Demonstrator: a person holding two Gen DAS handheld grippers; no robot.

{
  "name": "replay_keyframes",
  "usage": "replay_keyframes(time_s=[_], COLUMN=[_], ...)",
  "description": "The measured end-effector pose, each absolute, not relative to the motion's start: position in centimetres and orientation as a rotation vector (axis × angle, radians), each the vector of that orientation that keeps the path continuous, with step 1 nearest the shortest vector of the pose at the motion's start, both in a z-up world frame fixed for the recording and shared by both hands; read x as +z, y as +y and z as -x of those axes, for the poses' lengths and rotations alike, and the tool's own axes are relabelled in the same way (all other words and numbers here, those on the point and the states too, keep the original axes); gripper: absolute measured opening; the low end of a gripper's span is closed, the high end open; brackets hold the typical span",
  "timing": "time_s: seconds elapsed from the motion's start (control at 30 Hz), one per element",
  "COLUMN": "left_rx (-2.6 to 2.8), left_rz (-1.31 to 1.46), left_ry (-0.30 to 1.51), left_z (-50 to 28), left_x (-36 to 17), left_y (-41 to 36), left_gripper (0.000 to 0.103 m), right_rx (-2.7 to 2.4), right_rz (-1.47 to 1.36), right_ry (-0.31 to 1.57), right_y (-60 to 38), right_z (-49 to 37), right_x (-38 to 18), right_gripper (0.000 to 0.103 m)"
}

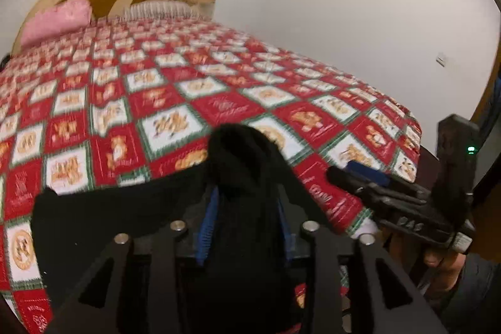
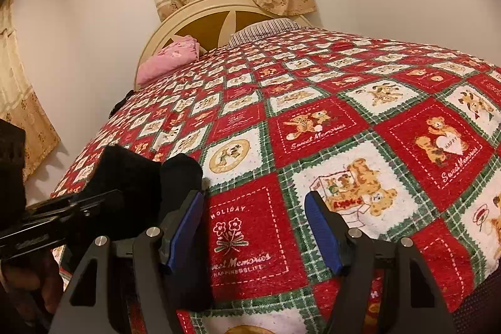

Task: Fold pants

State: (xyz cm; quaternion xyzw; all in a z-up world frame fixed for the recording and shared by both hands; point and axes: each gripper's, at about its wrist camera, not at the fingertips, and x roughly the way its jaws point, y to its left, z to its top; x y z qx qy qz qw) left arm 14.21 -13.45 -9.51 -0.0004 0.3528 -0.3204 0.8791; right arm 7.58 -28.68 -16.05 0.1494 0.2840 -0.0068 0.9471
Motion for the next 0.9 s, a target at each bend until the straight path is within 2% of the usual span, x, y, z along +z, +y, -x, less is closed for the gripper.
replay_keyframes(time_s=[0.1, 0.17, 0.23, 0.37, 0.47, 0.67, 0.77, 0.9], left_rx=[-0.696, -0.67, -0.615, -0.526, -0.47, -0.404, -0.392, -0.366], left_rz=[0.017, 0.018, 0.029, 0.113, 0.152, 0.164, 0.128, 0.111], left_ry=[0.654, 0.603, 0.566, 0.56, 0.594, 0.654, 0.681, 0.726], left_z=[-12.6, -11.7, -11.1, -11.0, -11.8, -12.6, -12.8, -13.1], left_x=[-7.6, -6.8, -6.5, -7.7, -9.4, -12.5, -13.7, -15.6], left_y=[-12.4, -11.2, -9.5, -5.3, -3.8, -2.7, -2.7, -1.9], left_gripper=[0.05, 0.067, 0.072, 0.074, 0.074, 0.074, 0.079, 0.079], right_rx=[-0.019, -0.033, -0.046, 0.023, 0.103, 0.261, 0.164, -0.009], right_rz=[-0.302, -0.302, -0.296, -0.243, -0.158, 0.038, 0.049, -0.088], right_ry=[0.56, 0.542, 0.506, 0.449, 0.474, 0.501, 0.597, 0.748], right_y=[-28.8, -28.8, -28.5, -25.3, -21.0, -14.1, -14.9, -20.0], right_z=[-7.3, -6.9, -6.0, -4.4, -4.1, -3.3, -4.5, -6.3], right_x=[-15.9, -15.5, -14.5, -12.1, -11.4, -12.7, -14.6, -17.1], right_gripper=[0.069, 0.069, 0.069, 0.069, 0.069, 0.069, 0.069, 0.069])
